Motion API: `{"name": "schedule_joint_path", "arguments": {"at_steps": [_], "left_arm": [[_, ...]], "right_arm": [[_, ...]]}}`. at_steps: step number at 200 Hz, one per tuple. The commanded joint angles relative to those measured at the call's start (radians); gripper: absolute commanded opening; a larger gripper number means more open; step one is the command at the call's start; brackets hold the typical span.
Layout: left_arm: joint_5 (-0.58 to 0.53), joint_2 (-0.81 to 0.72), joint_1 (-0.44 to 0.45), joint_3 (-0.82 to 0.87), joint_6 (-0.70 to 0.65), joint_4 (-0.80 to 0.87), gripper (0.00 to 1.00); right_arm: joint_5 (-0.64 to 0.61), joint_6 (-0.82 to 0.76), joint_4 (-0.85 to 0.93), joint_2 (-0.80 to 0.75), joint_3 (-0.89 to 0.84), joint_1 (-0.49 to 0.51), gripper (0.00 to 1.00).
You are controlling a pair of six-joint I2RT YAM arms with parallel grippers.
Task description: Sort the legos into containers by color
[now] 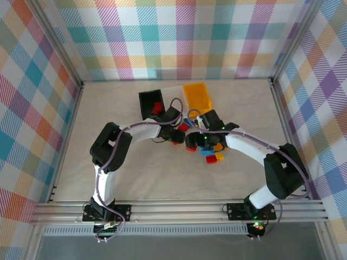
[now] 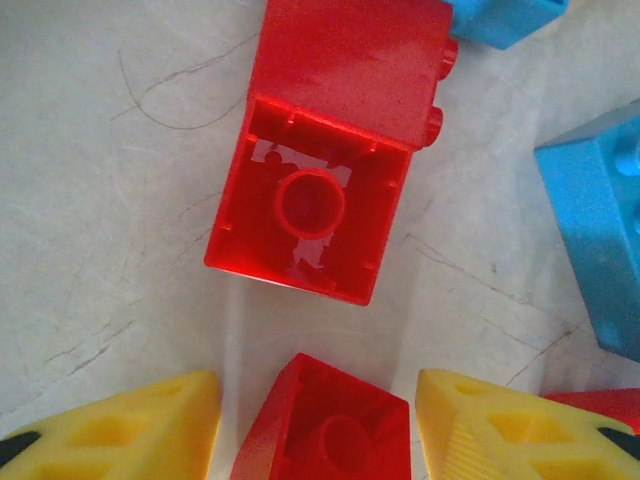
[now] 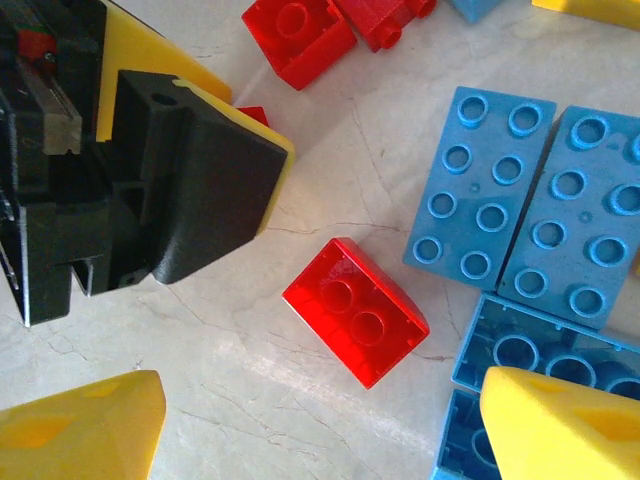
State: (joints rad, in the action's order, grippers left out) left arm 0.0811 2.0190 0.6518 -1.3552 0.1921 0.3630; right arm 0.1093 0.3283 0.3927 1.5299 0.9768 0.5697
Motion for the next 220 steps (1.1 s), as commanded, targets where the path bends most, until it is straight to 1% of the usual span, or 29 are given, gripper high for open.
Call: {"name": "schedule_joint_path", "arguments": {"at_steps": [1,54,93,106,142,176,202,220], "left_arm": [[0.037,-0.003,-0.004,0.038,0.014,-0.007,0.5],[0.005,-0.078,-0.003,0.12,0.033,0.011,0.44],[-0.02,-0.13,-0.004,0.118,0.035,0.04,0.44],[-0.025,-0.139,-0.005,0.106,0.035,0.056,0.42],[-0.042,-0.168,-0.019,0.083,0.038,0.091,0.42],[-0.06,-0.194,-0.044,0.021,0.014,0.147,0.43],[-0.058,-0.208,-0.085,-0.036,-0.002,0.193,0.43],[-0.048,-0.215,-0.129,-0.078,-0.018,0.219,0.43]], "right_arm": [[-0.008,-0.004,-0.008,-0.015,-0.009,-0.002,0.83],[0.021,0.017,-0.038,0.002,-0.01,-0.003,0.82],[0.021,0.029,-0.048,-0.012,-0.023,0.0,0.82],[0.02,0.029,-0.048,-0.019,-0.027,0.001,0.82],[0.02,0.032,-0.051,-0.036,-0.037,0.002,0.82],[0.021,0.034,-0.054,-0.036,-0.039,0.008,0.82],[0.021,0.035,-0.055,-0.037,-0.037,0.008,0.82],[0.021,0.034,-0.054,-0.036,-0.036,0.009,0.82]]}}
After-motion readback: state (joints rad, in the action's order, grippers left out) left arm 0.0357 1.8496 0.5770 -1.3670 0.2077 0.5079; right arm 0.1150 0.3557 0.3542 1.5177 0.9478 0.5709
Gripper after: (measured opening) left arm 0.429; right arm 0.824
